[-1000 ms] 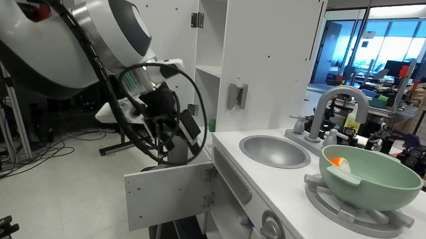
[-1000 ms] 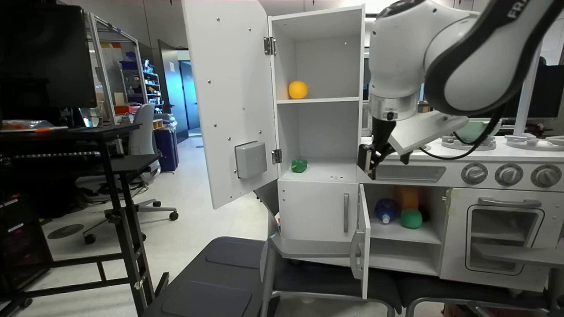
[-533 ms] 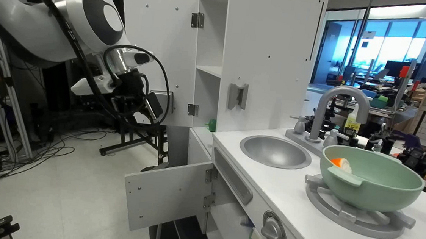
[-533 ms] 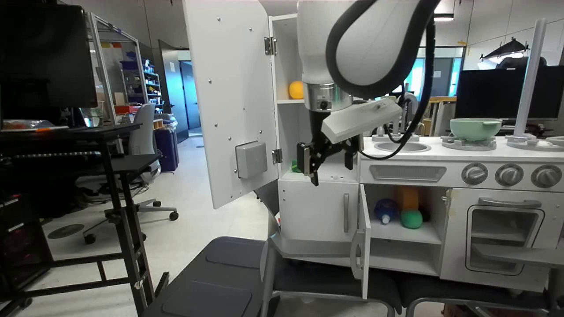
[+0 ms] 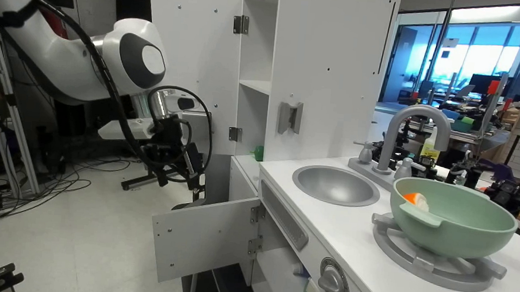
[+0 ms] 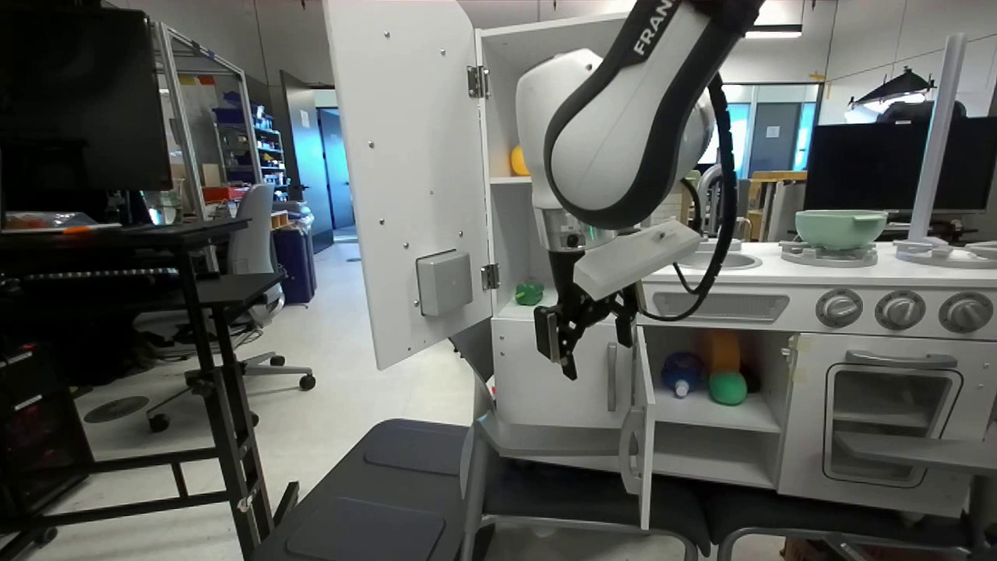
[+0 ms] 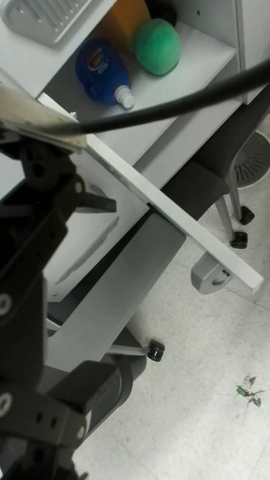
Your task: Put the orange and the green sponges in the bottom cabinet and close it
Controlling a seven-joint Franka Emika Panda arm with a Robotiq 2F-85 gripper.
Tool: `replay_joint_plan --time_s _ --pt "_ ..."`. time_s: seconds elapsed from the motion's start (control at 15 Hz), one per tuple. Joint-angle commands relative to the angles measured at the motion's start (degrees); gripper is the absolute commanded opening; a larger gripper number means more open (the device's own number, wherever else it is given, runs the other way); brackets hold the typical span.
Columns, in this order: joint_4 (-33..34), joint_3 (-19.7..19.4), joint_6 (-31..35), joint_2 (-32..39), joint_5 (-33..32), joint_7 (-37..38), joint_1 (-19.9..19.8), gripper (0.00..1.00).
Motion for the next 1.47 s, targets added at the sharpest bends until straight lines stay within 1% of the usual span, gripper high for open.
replay_joint_plan --time_s 0.0,0.27,0.4,0.73,1.2,1.4 --pt "5.13 0.20 -2.51 4.83 3.71 -4.41 -1.15 1.00" --pt "7.85 -0.05 -3.67 8.27 5.36 -6.40 -1.51 1.00" --pt "8.58 -0.58 -4.58 8.92 5.46 -6.47 -1.17 1.00" --pt "8.92 -3.32 -7.51 8.48 3.94 -4.80 -0.58 1.00" --pt "9.82 -8.48 -10.15 10.25 2.46 -3.74 -2.23 1.00" --pt "9.46 -9.69 -10.64 10.57 2.26 -3.44 -2.59 1.00"
